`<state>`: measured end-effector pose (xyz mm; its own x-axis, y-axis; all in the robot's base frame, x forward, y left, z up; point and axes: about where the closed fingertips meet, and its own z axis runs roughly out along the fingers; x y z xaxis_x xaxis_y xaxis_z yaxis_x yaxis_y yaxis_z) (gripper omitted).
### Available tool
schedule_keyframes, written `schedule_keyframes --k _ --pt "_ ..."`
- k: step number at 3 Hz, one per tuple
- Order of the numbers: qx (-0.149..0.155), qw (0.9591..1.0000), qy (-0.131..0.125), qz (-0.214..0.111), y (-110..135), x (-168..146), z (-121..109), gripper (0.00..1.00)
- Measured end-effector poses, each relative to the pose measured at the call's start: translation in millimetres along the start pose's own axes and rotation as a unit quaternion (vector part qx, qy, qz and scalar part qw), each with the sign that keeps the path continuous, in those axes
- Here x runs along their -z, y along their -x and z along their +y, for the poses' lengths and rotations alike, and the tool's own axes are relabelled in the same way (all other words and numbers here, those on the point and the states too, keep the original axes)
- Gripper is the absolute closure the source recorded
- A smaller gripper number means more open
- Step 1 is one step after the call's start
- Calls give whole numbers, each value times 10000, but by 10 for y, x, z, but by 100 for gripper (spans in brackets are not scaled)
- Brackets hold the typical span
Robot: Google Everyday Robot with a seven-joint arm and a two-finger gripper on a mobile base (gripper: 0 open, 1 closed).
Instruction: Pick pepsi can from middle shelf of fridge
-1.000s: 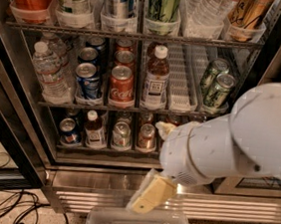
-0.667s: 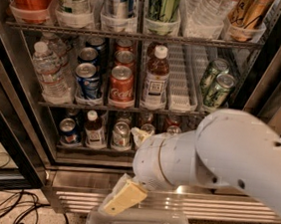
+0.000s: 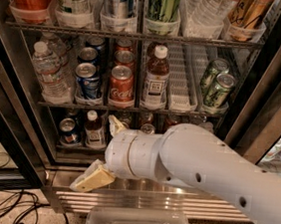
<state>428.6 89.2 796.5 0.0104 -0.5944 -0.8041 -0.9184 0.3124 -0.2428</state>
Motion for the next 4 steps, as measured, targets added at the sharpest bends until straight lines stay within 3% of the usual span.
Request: schedule_keyframes --k 1,2,4 --pt "37 9996 -273 -12 14 -11 -130 0" --pt "37 9996 -274 -12 14 -12 -130 0" --pt "-3 9949 -959 -324 -48 -280 -107 0"
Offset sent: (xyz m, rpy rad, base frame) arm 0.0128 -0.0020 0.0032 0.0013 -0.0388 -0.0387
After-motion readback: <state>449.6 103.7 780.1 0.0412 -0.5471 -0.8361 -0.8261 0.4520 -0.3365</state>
